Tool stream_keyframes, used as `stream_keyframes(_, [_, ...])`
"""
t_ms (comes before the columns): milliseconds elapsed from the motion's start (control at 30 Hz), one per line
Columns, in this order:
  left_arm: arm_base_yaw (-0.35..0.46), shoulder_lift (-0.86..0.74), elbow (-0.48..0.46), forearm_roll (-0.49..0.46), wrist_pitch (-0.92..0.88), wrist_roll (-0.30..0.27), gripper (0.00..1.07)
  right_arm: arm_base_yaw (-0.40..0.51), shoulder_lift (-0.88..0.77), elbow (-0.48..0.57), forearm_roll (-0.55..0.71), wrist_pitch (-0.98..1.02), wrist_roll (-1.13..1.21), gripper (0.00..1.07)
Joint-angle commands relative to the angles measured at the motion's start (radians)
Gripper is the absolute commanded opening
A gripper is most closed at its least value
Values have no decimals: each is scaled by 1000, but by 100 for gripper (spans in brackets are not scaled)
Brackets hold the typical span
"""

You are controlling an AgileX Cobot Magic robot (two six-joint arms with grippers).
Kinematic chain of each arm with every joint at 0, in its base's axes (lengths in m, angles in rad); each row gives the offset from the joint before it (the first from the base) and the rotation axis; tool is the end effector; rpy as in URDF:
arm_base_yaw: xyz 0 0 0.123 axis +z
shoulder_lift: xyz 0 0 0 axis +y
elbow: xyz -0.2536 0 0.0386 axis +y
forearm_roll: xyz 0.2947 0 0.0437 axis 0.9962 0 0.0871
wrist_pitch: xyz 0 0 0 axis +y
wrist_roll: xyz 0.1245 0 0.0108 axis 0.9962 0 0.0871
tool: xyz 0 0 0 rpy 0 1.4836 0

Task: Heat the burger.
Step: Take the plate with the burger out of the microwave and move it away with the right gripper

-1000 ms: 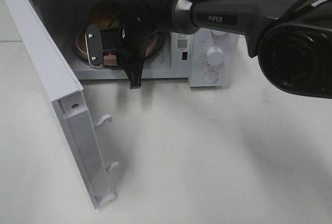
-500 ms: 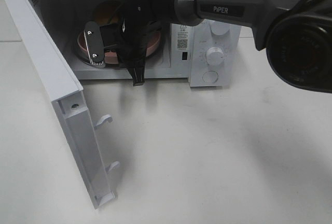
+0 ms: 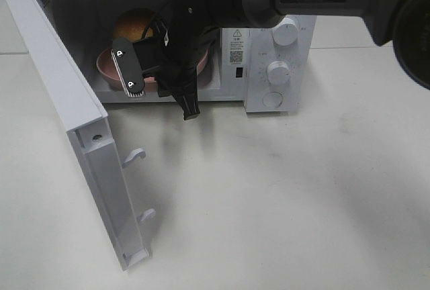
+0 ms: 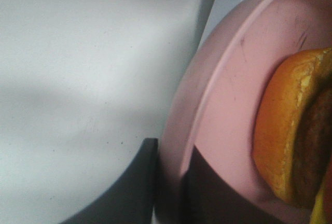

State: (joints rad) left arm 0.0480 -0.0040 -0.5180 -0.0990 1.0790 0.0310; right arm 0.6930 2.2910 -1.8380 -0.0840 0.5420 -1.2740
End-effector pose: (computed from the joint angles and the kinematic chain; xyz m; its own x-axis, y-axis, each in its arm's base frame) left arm 0.0914 -0.0065 0.2892 -0.4508 -0.0375 -0.8918 0.0227 0.9983 -0.0534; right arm 0.4322 0.3519 0.1001 0.4672 -0.8780 -0.1042 -0.7281 -0.3151 -0.6088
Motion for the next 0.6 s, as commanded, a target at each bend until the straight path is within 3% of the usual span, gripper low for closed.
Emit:
stream_keyframes(33, [0, -8, 2, -5, -9, 0, 100, 6, -45, 20, -4, -58, -27, 0])
stream_keyframes(167, [0, -8, 2, -5, -9, 0, 100, 6, -115, 134, -4, -132, -63, 0])
stream_keyframes(600, [0, -8, 2, -5, -9, 0, 100, 6, -260, 347, -1, -232, -135, 0])
